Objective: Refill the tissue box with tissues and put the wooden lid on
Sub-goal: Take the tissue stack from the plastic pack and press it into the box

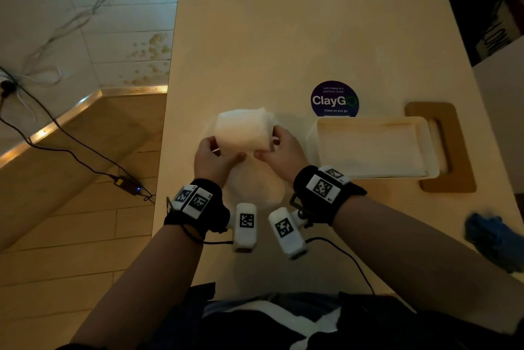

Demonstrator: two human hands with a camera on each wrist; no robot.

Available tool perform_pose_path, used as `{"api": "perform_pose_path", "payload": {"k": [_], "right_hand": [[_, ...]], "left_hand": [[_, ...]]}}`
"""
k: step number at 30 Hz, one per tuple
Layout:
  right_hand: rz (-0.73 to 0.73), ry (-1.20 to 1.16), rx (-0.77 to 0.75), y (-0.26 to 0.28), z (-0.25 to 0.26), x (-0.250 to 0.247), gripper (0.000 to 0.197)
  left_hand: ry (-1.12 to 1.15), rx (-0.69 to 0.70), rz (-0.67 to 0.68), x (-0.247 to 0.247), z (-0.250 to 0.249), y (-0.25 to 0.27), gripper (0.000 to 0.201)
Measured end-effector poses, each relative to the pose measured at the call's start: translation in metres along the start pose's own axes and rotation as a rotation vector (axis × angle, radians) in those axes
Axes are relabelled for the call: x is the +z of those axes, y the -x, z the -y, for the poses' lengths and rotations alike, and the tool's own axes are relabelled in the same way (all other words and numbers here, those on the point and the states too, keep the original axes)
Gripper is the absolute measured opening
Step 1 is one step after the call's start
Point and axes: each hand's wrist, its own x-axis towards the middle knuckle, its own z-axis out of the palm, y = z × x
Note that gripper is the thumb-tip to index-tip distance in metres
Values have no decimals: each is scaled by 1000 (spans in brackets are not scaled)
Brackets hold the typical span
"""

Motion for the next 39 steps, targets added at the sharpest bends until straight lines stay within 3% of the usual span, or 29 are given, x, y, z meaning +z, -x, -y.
{"api": "perform_pose_path", "payload": {"k": [4,8,10,12,15,19,22,26,28,31,35,37,39], "right_hand": [[23,1,-59,0,-5,-3,50],[111,-302,55,1,-4,-8,81],[152,-290,36,2,-3,-12,89],[195,-236,-6,4,2,-16,80],[227,-191,-21,12,11,-15,52],[164,-237,-36,22,29,-16,28],[33,-386,-18,28,43,-20,27],[-107,-843,73,32,56,-42,25],[-136,-1002,114,36,55,-62,36],[-186,-1099,132,45,41,-100,38],[-316,-928,14,63,3,-165,47],[-324,-670,45,70,-21,-198,60],[-273,-338,90,73,-42,-224,58]], "left_hand": [[139,-6,29,-3,1,4,50],[203,81,177,-9,-7,6,46],[217,90,244,-11,-13,10,35],[273,84,297,-14,-15,13,38],[292,89,293,-13,-17,17,66],[343,126,272,-11,-24,26,62],[260,182,299,-14,-34,36,59],[-38,261,379,-15,-49,48,59],[-103,317,413,-14,-57,52,49],[-112,338,455,-2,-69,56,30],[-92,315,502,32,-84,61,23],[-122,320,489,55,-87,60,23],[-177,325,460,79,-86,59,24]]}}
